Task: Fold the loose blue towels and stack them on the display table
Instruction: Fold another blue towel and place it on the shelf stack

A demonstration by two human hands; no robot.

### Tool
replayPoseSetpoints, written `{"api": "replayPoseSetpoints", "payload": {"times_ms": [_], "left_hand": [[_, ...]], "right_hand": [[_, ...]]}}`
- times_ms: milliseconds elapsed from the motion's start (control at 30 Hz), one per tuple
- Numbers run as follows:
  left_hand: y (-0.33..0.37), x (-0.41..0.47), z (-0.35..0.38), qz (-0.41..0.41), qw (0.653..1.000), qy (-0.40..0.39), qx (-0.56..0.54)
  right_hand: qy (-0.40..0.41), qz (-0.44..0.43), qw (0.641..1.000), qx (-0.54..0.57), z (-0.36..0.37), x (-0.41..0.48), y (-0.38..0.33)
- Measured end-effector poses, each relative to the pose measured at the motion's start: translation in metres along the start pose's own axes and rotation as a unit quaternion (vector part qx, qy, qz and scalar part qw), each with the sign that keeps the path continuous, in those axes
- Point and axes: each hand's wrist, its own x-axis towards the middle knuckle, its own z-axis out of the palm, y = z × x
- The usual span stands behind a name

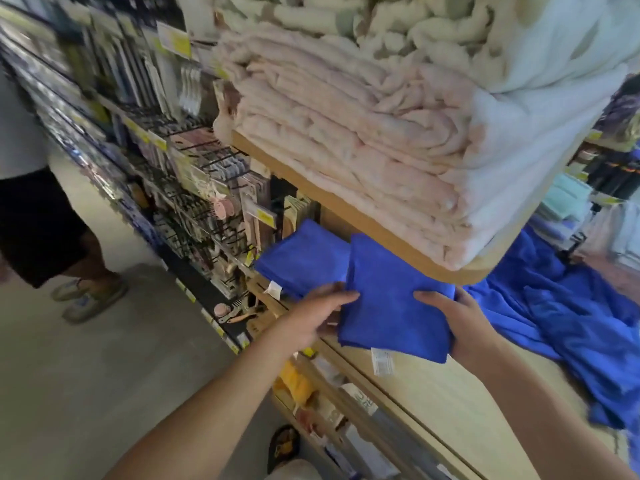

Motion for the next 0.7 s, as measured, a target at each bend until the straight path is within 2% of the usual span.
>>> {"api": "replayPoseSetpoints", "payload": {"times_ms": [133, 200, 300, 400, 500, 600, 700], "left_hand": [[0.049, 0.003, -0.042, 0.122, 0.979, 0.086, 0.136], [0.078, 0.006, -0.062, 0.192, 0.948, 0.114, 0.228], [0.117, 0.018, -0.089, 0.235, 0.888, 0.175, 0.354], [0.131, 0.037, -0.110, 0.234, 0.822, 0.238, 0.462], [0.121, 0.054, -0.124, 0.219, 0.753, 0.257, 0.564], [0.097, 0.066, -0.134, 0.186, 0.735, 0.240, 0.606], [0.082, 0.072, -0.139, 0.165, 0.734, 0.248, 0.610]], "right_hand": [[-0.027, 0.048, 0.998, 0.024, 0.049, 0.028, -0.009], [-0.049, 0.061, 0.997, 0.028, 0.073, 0.041, -0.015], [-0.077, 0.043, 0.996, 0.004, 0.103, 0.065, -0.018], [-0.064, 0.052, 0.997, -0.007, 0.127, 0.089, -0.011], [-0.045, 0.082, 0.995, -0.024, 0.137, 0.107, 0.004], [-0.041, 0.095, 0.993, -0.051, 0.132, 0.119, 0.022], [-0.054, 0.088, 0.992, -0.076, 0.125, 0.126, 0.031]]}}
